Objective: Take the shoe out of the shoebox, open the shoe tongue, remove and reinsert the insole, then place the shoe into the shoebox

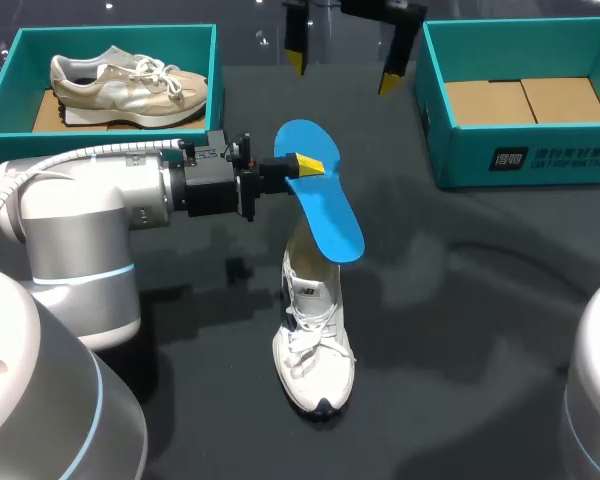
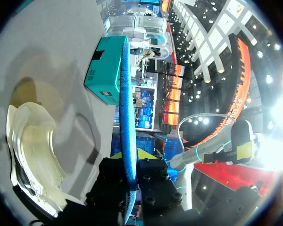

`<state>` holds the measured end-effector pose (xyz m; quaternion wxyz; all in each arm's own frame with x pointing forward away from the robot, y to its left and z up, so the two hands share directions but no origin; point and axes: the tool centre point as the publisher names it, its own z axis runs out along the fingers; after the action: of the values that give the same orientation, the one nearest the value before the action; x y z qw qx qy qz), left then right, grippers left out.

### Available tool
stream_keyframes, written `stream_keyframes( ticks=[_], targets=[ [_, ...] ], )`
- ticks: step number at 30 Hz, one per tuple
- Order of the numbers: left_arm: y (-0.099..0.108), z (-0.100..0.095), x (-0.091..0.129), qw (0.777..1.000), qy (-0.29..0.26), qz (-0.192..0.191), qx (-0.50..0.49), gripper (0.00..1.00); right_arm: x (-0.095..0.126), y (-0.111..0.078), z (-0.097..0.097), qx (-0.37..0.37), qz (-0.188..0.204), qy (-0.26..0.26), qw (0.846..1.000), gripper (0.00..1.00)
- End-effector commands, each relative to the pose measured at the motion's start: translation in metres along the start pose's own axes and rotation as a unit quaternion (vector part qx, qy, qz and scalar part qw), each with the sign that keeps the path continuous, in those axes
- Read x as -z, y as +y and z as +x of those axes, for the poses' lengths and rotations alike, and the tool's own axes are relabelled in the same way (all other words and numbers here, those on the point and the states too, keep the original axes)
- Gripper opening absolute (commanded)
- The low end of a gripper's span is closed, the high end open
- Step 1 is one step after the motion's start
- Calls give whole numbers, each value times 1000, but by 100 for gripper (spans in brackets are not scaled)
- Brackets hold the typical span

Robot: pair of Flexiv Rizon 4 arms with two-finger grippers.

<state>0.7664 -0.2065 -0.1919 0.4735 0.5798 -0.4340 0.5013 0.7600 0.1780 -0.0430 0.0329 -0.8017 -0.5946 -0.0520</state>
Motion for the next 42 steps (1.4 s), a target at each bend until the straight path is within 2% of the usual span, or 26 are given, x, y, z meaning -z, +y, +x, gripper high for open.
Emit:
stream_keyframes(
  ticks=[1, 6, 20, 27, 33, 42],
  targets=[
    [1, 0, -1, 1000, 0, 1, 0, 0, -7, 11, -18, -8, 23, 221, 975, 100],
    [1, 0, -1, 1000, 0, 1, 0, 0, -12, 17, -30, -17, 38, 277, 960, 100],
    [1, 0, -1, 1000, 0, 1, 0, 0, -32, 27, -46, -40, 78, 365, 927, 100],
    [1, 0, -1, 1000, 0, 1, 0, 0, -48, 28, -53, -57, 95, 421, 900, 100],
    [1, 0, -1, 1000, 0, 1, 0, 0, -63, 28, -50, -56, 112, 465, 877, 100],
    [1, 0, -1, 1000, 0, 1, 0, 0, -81, 27, -41, -65, 128, 503, 852, 100]
  ],
)
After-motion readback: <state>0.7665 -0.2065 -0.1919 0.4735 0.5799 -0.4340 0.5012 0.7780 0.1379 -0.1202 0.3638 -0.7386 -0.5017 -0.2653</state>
